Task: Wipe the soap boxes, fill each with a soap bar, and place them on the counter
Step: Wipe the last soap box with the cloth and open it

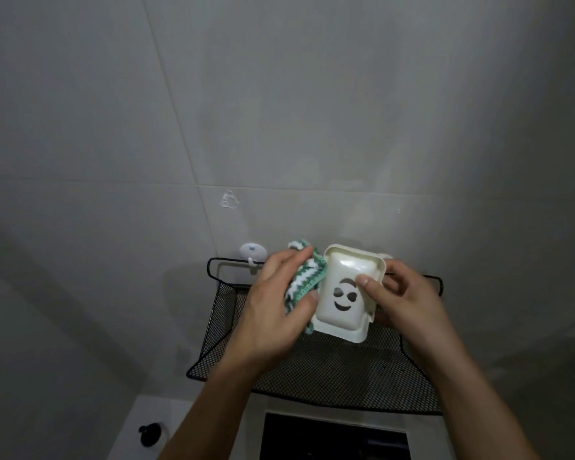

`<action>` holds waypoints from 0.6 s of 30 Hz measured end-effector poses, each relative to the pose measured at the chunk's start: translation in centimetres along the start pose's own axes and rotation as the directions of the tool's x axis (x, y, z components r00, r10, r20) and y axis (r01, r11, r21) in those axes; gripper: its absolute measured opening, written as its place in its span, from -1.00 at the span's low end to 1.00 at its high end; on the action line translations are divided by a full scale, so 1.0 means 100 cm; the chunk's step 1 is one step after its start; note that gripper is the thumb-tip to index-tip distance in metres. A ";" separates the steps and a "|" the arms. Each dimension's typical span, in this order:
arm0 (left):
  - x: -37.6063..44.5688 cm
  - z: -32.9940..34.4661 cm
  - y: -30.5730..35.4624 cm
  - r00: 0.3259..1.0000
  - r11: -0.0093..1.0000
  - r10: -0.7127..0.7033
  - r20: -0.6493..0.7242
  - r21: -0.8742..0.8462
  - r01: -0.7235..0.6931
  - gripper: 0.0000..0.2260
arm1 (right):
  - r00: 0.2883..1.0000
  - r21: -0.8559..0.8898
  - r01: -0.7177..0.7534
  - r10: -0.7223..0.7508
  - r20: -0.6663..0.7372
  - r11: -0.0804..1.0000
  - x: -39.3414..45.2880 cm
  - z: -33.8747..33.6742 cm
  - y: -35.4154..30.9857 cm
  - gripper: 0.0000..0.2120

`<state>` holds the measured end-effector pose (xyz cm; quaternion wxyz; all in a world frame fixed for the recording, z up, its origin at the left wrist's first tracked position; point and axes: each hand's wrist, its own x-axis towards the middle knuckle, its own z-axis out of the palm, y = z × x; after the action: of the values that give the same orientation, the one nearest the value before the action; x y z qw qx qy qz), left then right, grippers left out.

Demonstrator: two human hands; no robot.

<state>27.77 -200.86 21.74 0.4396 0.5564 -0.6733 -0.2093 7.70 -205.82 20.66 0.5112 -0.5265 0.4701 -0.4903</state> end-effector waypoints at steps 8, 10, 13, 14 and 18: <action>0.001 0.002 0.013 0.996 0.985 0.079 0.038 0.153 -0.084 -0.53 | 0.969 0.069 -0.106 0.088 0.229 0.992 0.000 -0.013 0.002 -0.58; 0.003 -0.001 0.014 0.995 0.978 0.100 -0.029 0.189 -0.093 -0.55 | 0.970 0.095 -0.122 0.098 0.224 0.988 0.000 -0.014 0.005 -0.58; 0.001 -0.004 0.019 0.976 0.970 0.159 -0.148 0.209 -0.126 -0.48 | 0.978 0.147 -0.115 0.086 0.192 0.982 -0.001 -0.013 0.007 -0.63; 0.001 -0.004 0.022 0.972 0.968 0.173 -0.162 0.211 -0.137 -0.48 | 0.978 0.145 -0.103 0.074 0.193 0.984 -0.001 -0.014 0.008 -0.63; 0.004 0.001 0.030 0.961 0.934 0.267 -0.065 0.265 -0.242 -0.59 | 0.980 0.105 -0.037 0.015 0.199 0.994 0.002 -0.014 0.009 -0.53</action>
<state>26.00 -200.41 24.15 0.4213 0.5260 -0.7380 -0.0343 6.35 -206.14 19.75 0.5897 -0.5378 0.3966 -0.4536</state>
